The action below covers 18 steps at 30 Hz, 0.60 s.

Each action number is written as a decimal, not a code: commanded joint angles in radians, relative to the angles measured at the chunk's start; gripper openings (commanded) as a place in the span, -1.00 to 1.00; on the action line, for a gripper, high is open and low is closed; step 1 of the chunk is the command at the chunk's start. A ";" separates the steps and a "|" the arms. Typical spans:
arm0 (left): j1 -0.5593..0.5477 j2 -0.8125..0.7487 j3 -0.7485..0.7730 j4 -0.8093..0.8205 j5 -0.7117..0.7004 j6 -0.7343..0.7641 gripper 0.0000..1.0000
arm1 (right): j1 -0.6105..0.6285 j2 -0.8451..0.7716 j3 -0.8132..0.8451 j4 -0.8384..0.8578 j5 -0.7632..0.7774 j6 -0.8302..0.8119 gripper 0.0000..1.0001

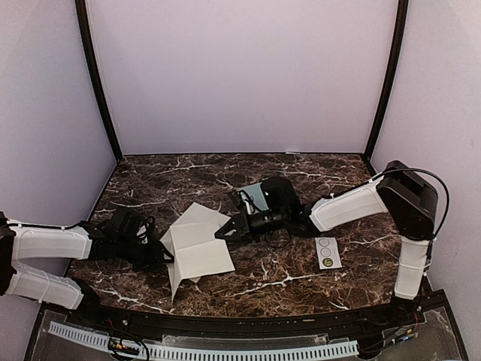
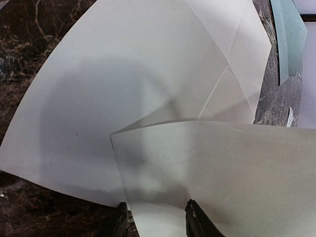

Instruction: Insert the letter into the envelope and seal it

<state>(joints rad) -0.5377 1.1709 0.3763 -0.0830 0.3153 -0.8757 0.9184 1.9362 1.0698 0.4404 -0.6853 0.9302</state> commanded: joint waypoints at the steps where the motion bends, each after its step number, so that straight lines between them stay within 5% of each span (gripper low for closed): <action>1: -0.007 -0.005 0.012 0.006 0.007 -0.002 -0.23 | 0.017 0.004 0.032 0.061 -0.025 0.015 -0.67; 18: -0.008 -0.014 0.016 0.002 -0.003 -0.003 -0.22 | 0.028 0.007 0.038 0.114 -0.051 0.047 -0.58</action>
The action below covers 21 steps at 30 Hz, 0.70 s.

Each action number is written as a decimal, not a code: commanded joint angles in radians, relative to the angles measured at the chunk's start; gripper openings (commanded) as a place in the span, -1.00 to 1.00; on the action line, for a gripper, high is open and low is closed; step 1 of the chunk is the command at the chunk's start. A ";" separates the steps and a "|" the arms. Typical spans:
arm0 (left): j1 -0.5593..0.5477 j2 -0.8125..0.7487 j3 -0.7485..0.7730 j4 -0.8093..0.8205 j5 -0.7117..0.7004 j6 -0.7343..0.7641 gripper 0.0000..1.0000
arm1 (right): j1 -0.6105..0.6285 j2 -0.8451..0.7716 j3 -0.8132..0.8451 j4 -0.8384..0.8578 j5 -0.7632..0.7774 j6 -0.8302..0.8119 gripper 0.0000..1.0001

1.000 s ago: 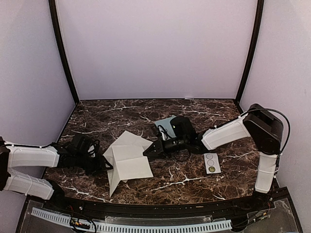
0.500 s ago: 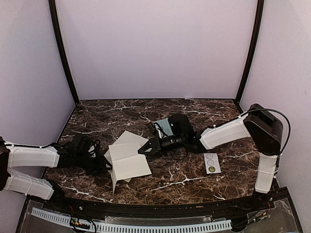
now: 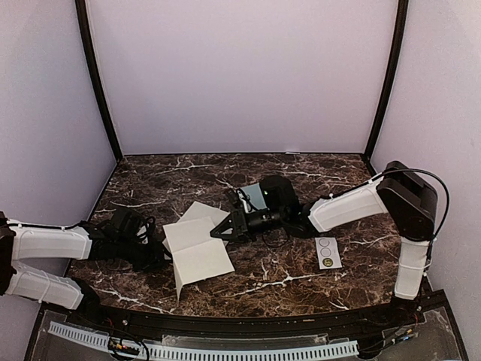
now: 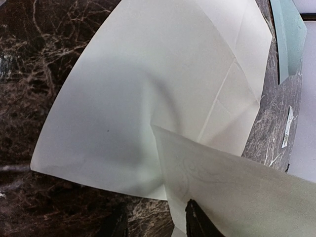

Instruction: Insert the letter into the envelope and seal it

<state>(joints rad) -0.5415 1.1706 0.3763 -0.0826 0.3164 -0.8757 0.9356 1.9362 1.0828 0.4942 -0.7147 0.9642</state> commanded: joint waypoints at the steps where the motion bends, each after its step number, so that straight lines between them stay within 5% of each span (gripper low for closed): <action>1: -0.005 -0.015 0.016 0.001 -0.006 -0.004 -0.22 | 0.011 0.007 0.022 0.069 -0.026 0.019 -0.58; 9: -0.005 -0.021 0.016 0.000 -0.008 -0.006 -0.22 | 0.014 0.002 0.017 0.101 -0.034 0.031 -0.71; 14: -0.005 -0.028 0.019 0.000 -0.012 -0.005 -0.22 | 0.015 -0.002 0.019 0.110 -0.038 0.031 -1.00; 21: -0.005 -0.094 0.049 -0.077 -0.082 0.023 -0.20 | -0.002 -0.091 0.023 -0.004 0.019 -0.091 -1.00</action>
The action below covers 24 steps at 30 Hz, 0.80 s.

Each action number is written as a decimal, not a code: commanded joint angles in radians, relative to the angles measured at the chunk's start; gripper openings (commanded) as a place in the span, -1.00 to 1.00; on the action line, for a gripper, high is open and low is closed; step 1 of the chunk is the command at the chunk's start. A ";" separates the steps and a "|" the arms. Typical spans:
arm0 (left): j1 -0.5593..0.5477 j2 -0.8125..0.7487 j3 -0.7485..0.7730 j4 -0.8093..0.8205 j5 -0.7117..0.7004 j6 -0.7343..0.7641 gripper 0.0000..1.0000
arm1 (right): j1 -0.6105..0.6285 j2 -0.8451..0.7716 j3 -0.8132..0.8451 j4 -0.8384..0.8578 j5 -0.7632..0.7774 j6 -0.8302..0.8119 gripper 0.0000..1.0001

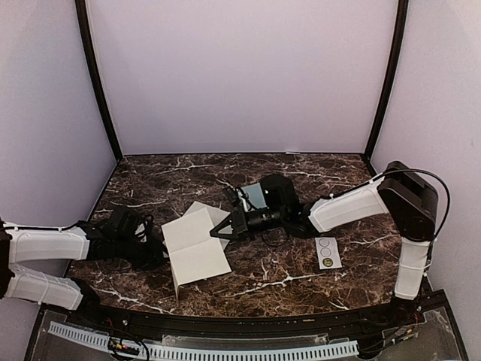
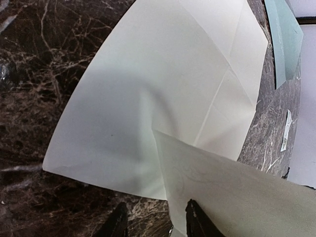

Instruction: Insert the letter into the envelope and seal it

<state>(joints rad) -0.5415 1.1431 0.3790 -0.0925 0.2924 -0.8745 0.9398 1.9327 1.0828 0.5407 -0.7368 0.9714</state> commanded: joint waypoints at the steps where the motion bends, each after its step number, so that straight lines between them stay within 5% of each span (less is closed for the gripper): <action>1: -0.005 -0.079 0.060 -0.081 -0.086 0.031 -0.19 | -0.016 -0.116 0.020 -0.087 0.060 -0.135 -1.00; 13: 0.021 -0.233 0.286 -0.311 -0.253 0.187 0.10 | -0.172 -0.391 0.055 -0.450 0.232 -0.417 -1.00; 19: 0.025 -0.137 0.431 -0.234 -0.087 0.421 0.25 | -0.185 -0.380 0.079 -0.533 0.257 -0.474 -1.00; 24: 0.020 0.051 0.478 -0.112 0.121 0.435 0.33 | -0.187 -0.399 0.031 -0.571 0.293 -0.453 -1.00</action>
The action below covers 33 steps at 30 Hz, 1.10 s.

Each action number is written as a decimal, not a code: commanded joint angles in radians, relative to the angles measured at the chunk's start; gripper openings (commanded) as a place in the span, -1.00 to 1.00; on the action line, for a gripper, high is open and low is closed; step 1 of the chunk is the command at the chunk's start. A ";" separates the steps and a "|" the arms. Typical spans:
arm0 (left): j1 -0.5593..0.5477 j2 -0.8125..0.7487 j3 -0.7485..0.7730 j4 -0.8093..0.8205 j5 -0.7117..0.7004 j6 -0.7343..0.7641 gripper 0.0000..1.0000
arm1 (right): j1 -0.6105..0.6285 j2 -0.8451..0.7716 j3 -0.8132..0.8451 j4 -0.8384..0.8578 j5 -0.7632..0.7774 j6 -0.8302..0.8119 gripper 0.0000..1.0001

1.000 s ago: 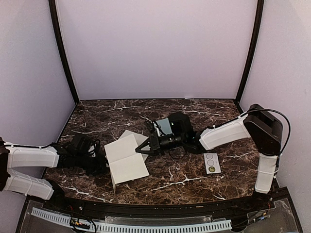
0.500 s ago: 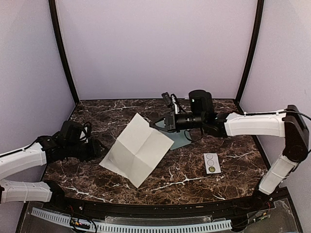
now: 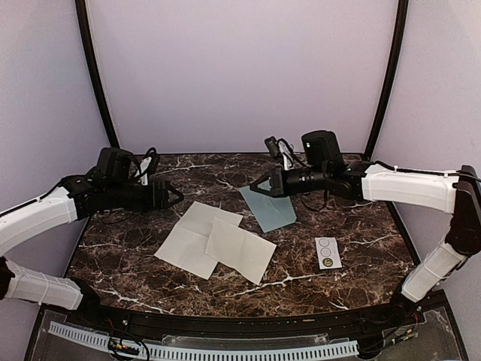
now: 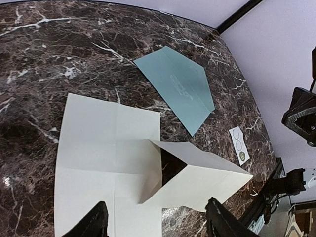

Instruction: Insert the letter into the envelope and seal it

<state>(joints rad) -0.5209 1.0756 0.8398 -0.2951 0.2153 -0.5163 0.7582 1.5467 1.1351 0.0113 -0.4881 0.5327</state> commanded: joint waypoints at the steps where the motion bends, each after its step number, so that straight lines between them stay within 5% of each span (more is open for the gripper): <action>1: -0.004 0.140 0.009 0.148 0.242 0.062 0.35 | -0.005 -0.029 -0.041 -0.042 0.052 -0.007 -0.84; 6: -0.021 0.271 -0.020 0.340 0.308 0.007 0.44 | -0.006 -0.142 -0.165 -0.032 0.131 0.038 -0.11; 13: -0.041 0.404 -0.030 0.460 0.349 -0.043 0.53 | -0.004 -0.242 -0.382 0.031 0.176 0.173 0.51; 21: -0.077 0.554 0.003 0.466 0.332 -0.046 0.53 | 0.042 -0.285 -0.574 0.147 0.173 0.354 0.70; 33: -0.104 0.701 0.076 0.497 0.324 -0.050 0.28 | 0.085 -0.180 -0.611 0.229 0.212 0.443 0.62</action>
<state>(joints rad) -0.6174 1.7641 0.8738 0.1726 0.5373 -0.5735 0.8280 1.3273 0.5320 0.1555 -0.2932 0.9390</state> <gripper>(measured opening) 0.656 0.821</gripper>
